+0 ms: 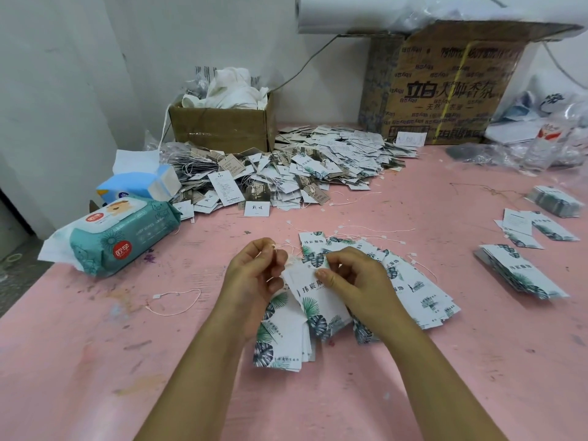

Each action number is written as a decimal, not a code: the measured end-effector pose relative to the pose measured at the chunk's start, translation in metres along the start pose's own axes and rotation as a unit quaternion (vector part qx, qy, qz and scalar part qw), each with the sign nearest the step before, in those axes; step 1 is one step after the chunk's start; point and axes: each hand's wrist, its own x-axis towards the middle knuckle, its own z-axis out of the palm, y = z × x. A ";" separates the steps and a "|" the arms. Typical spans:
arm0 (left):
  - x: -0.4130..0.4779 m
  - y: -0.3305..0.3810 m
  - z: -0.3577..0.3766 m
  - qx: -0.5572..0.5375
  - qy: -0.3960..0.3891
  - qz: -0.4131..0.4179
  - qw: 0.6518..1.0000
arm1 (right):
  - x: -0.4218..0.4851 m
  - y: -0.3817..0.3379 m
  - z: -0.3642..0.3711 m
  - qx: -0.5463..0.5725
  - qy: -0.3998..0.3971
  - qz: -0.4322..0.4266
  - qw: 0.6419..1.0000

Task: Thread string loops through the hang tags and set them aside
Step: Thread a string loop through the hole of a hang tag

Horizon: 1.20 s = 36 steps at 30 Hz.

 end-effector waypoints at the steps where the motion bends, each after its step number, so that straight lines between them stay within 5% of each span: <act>1: 0.001 -0.001 0.000 0.007 0.002 0.006 1.000 | 0.000 0.001 -0.001 -0.002 0.011 -0.001 1.000; 11: 0.003 0.002 -0.004 0.027 0.041 0.045 0.998 | -0.001 -0.004 0.001 0.104 -0.012 0.054 0.993; 21: 0.000 -0.002 -0.005 0.183 0.049 0.039 0.981 | -0.003 -0.009 -0.002 0.216 -0.004 0.018 0.976; 36: 0.005 -0.002 -0.011 0.187 0.108 0.153 0.964 | 0.003 0.014 -0.007 0.011 0.094 0.097 0.991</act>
